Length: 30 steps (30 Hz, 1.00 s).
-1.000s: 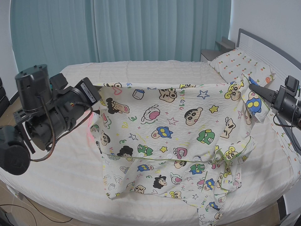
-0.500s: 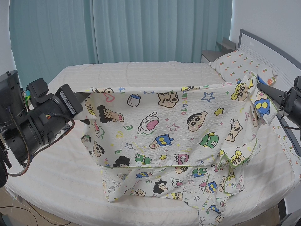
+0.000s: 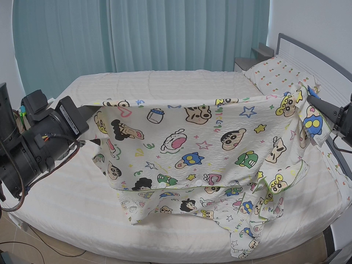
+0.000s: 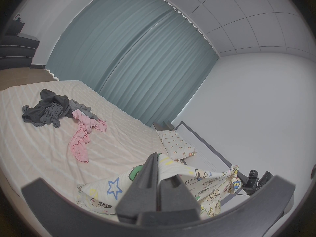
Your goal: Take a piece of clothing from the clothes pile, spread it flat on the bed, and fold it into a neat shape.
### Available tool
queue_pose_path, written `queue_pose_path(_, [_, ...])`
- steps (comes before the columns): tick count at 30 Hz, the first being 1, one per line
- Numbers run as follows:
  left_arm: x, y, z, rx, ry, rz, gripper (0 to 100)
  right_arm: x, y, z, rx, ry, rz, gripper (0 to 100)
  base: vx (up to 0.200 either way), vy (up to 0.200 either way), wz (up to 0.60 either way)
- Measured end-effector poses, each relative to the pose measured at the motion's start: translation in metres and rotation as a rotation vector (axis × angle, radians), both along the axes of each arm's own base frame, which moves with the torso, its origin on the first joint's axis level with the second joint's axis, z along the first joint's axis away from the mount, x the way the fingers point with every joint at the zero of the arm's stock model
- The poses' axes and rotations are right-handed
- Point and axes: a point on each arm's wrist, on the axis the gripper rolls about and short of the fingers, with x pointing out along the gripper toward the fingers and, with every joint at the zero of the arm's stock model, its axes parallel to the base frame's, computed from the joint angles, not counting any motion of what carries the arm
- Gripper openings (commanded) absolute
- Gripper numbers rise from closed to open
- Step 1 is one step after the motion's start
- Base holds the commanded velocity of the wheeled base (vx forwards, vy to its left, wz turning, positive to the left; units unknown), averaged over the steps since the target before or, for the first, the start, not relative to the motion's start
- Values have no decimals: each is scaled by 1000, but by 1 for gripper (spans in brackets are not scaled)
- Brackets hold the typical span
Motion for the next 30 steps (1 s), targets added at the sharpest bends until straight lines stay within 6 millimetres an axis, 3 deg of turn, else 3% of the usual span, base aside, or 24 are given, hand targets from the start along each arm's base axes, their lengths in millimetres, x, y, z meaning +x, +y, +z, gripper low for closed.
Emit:
queue_pose_path(11, [-33,12,9,-10,-23,-35,0,-26,1,7,5,-47,36,0,-200,0,0])
queue_pose_path(18, [-45,19,12,-9,-24,-44,0,-35,1,9,-1,-52,73,0,0,0,0])
queue_pose_path(23, [-39,17,7,14,6,-35,0,-26,1,7,-3,-30,68,0,0,0,0])
queue_pose_path(30, [-8,8,-9,58,84,23,0,3,4,-6,-20,50,52,0,29,0,0])
